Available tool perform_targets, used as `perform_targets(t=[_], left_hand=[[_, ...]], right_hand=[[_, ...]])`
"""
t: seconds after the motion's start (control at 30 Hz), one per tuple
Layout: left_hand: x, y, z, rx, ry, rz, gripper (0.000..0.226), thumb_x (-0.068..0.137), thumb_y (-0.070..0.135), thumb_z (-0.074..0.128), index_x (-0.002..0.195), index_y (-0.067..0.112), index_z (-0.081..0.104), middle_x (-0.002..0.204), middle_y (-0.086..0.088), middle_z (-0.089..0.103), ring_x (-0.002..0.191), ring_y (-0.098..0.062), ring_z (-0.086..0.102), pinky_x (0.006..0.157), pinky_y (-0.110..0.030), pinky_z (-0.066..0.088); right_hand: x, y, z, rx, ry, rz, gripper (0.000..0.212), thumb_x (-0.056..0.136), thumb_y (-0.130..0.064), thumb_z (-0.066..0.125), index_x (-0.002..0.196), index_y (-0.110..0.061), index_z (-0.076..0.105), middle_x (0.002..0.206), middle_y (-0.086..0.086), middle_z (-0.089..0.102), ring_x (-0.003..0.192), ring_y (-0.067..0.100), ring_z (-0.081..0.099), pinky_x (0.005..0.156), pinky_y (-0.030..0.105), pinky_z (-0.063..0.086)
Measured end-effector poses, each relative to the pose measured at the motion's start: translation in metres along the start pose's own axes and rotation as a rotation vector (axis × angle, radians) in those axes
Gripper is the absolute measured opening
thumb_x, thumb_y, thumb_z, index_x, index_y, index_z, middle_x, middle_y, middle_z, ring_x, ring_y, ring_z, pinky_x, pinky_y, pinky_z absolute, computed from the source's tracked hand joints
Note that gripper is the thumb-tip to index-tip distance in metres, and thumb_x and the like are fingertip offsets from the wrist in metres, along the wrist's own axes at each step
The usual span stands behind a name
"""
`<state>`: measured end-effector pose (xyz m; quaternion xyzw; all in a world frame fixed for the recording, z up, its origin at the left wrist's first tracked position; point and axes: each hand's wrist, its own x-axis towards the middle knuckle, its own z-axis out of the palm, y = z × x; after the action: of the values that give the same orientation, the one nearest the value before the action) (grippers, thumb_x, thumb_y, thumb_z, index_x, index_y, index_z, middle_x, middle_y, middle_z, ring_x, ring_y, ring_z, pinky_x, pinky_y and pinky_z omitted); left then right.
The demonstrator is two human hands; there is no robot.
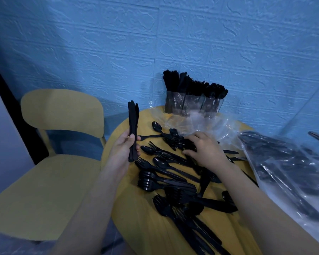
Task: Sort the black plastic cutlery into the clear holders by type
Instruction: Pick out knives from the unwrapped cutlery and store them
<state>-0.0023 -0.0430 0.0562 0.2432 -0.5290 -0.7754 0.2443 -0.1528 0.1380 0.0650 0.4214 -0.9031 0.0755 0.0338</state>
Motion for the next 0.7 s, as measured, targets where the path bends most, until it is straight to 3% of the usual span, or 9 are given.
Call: perform_targets(t=[0.07, 0.17, 0.3, 0.4, 0.53, 0.7], left_hand=[[0.000, 0.001, 0.004, 0.010, -0.009, 0.006, 0.035, 0.102, 0.010, 0.037, 0.136, 0.010, 0.048, 0.078, 0.002, 0.054, 0.058, -0.007, 0.046, 0.050, -0.019, 0.044], [0.000, 0.002, 0.006, 0.016, -0.028, 0.011, 0.035, 0.102, 0.010, 0.037, 0.136, 0.010, 0.047, 0.079, 0.001, 0.053, 0.058, -0.007, 0.045, 0.050, -0.019, 0.044], [0.004, 0.002, 0.009, 0.024, -0.047, 0.006, 0.036, 0.102, 0.011, 0.037, 0.137, 0.010, 0.046, 0.081, 0.002, 0.053, 0.057, -0.005, 0.047, 0.051, -0.019, 0.044], [0.005, 0.001, 0.011, 0.020, -0.068, 0.006, 0.038, 0.102, 0.012, 0.038, 0.139, 0.010, 0.044, 0.081, 0.002, 0.053, 0.058, -0.006, 0.047, 0.051, -0.019, 0.045], [0.009, -0.001, 0.015, 0.028, -0.087, 0.001, 0.038, 0.102, 0.012, 0.038, 0.140, 0.011, 0.043, 0.081, 0.002, 0.054, 0.061, -0.008, 0.046, 0.051, -0.019, 0.045], [0.014, -0.003, 0.017, 0.043, -0.101, -0.003, 0.038, 0.102, 0.012, 0.039, 0.140, 0.011, 0.043, 0.082, 0.003, 0.056, 0.059, -0.007, 0.048, 0.052, -0.019, 0.046]], right_hand=[[0.000, -0.001, 0.004, 0.040, -0.083, -0.006, 0.045, 0.094, -0.034, 0.056, 0.137, -0.024, 0.046, 0.133, 0.000, 0.050, 0.122, 0.020, 0.046, 0.100, 0.032, 0.040], [-0.005, 0.000, 0.006, 0.178, -0.160, -0.053, 0.032, 0.094, -0.031, 0.057, 0.125, -0.026, 0.059, 0.119, -0.003, 0.057, 0.110, 0.016, 0.052, 0.093, 0.032, 0.046], [-0.003, 0.009, 0.004, 0.344, -0.032, 0.003, 0.024, 0.095, -0.029, 0.056, 0.113, -0.019, 0.068, 0.108, -0.003, 0.062, 0.103, 0.015, 0.056, 0.091, 0.030, 0.046], [0.006, 0.017, 0.004, 0.255, 0.021, 0.071, 0.034, 0.093, -0.025, 0.059, 0.126, -0.018, 0.060, 0.123, 0.002, 0.058, 0.119, 0.021, 0.048, 0.100, 0.031, 0.039], [0.009, 0.017, 0.003, 0.197, -0.095, 0.106, 0.058, 0.088, -0.041, 0.063, 0.140, -0.024, 0.044, 0.144, 0.001, 0.044, 0.133, 0.020, 0.037, 0.111, 0.035, 0.032], [0.003, 0.016, 0.002, 0.168, -0.198, 0.044, 0.049, 0.090, -0.046, 0.057, 0.133, -0.023, 0.054, 0.147, -0.006, 0.040, 0.134, 0.016, 0.035, 0.111, 0.035, 0.030]])
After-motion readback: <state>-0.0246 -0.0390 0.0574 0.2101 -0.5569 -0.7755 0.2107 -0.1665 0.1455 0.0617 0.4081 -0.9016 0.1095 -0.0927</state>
